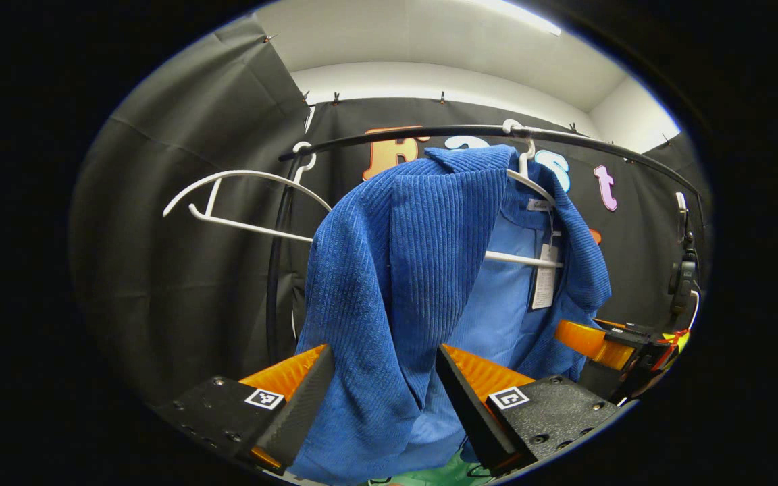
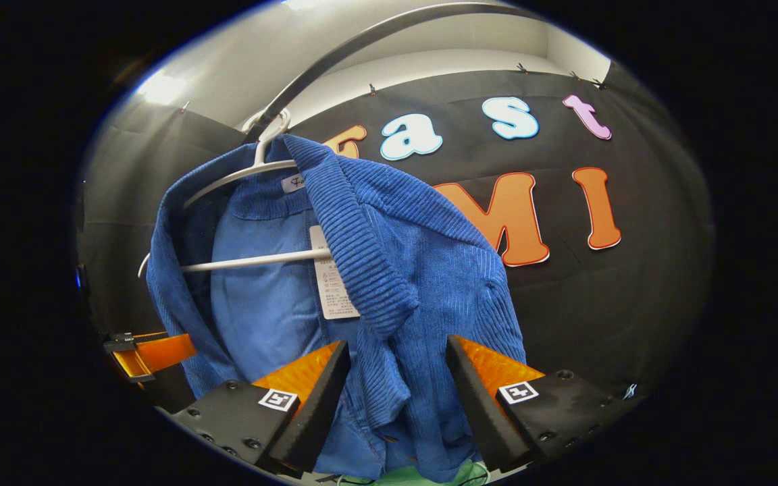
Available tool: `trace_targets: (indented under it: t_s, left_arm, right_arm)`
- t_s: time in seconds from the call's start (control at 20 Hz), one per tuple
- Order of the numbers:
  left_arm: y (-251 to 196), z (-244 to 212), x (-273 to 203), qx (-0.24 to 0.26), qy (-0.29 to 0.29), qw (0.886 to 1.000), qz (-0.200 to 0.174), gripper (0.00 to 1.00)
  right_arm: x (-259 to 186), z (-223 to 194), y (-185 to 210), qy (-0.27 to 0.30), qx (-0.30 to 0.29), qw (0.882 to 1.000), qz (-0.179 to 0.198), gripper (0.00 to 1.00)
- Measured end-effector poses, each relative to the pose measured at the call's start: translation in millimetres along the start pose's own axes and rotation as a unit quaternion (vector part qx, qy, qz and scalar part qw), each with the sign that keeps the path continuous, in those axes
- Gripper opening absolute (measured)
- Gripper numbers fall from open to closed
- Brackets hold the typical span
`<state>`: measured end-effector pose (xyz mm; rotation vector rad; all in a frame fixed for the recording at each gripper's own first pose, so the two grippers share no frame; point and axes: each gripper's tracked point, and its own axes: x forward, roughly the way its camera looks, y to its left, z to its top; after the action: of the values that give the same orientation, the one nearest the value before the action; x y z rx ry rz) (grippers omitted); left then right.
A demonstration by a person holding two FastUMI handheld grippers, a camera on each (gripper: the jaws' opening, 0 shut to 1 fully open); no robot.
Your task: Grasp the clothes on the hanger with both hands and then place them into the laundry hamper below.
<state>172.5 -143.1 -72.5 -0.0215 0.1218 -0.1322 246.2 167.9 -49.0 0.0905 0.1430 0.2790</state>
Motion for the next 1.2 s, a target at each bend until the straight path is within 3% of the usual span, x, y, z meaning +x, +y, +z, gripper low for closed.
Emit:
trace_targets:
  t_s: [0.15, 0.2, 0.35, 0.4, 0.45, 0.5, 0.55, 0.6, 0.7, 0.75, 0.8, 0.9, 1.2]
  left_arm:
    - [1, -1, 10, -0.002, -0.001, 1.000, 0.003, 0.95]
    - [2, -1, 12, -0.003, 0.000, 1.000, 0.006, 0.98]
    - [16, 5, 16, -0.016, -0.013, 0.999, 0.039, 0.86]
    - [17, 4, 20, -0.021, -0.016, 0.999, 0.043, 0.70]
    - [18, 3, 19, -0.024, -0.016, 0.999, 0.044, 0.77]
    - [20, 3, 20, -0.028, -0.016, 0.999, 0.044, 0.61]
    - [24, 3, 19, -0.034, -0.016, 0.998, 0.047, 0.49]
    - [31, 3, 18, -0.039, -0.015, 0.997, 0.057, 0.37]
    - [35, 1, 19, -0.045, -0.006, 0.998, 0.053, 0.12]
    - [31, 0, 16, -0.048, -0.003, 0.998, 0.041, 0.10]
    - [27, 2, 12, -0.049, -0.003, 0.998, 0.028, 0.01]
    - [22, 4, 8, -0.036, 0.000, 0.999, 0.005, 0.00]
    - [28, 15, -12, -0.025, -0.002, 1.000, -0.004, 0.00]
  right_arm:
    - [17, -4, -6, 0.005, 0.002, 1.000, -0.010, 0.93]
    - [20, -6, -3, 0.011, 0.009, 1.000, 0.000, 0.83]
    - [27, -15, 2, 0.027, 0.024, 0.999, 0.015, 0.51]
    - [28, -16, 0, 0.027, 0.026, 0.999, 0.011, 0.41]
    - [28, -16, -2, 0.027, 0.026, 0.999, 0.008, 0.30]
    - [26, -15, -1, 0.029, 0.027, 0.999, 0.008, 0.19]
    - [25, -13, 2, 0.029, 0.030, 0.999, 0.012, 0.19]
    - [24, -10, 4, 0.025, 0.033, 0.999, 0.018, 0.25]
    - [22, -3, -1, 0.021, 0.035, 0.999, 0.018, 0.17]
    - [17, -1, -3, 0.018, 0.033, 0.999, 0.018, 0.11]
    - [12, 0, -6, 0.014, 0.032, 0.999, 0.016, 0.11]
    - [7, 2, -8, 0.009, 0.034, 0.999, 0.016, 0.11]
    - [-8, 14, -21, 0.009, 0.072, 0.997, 0.025, 0.11]
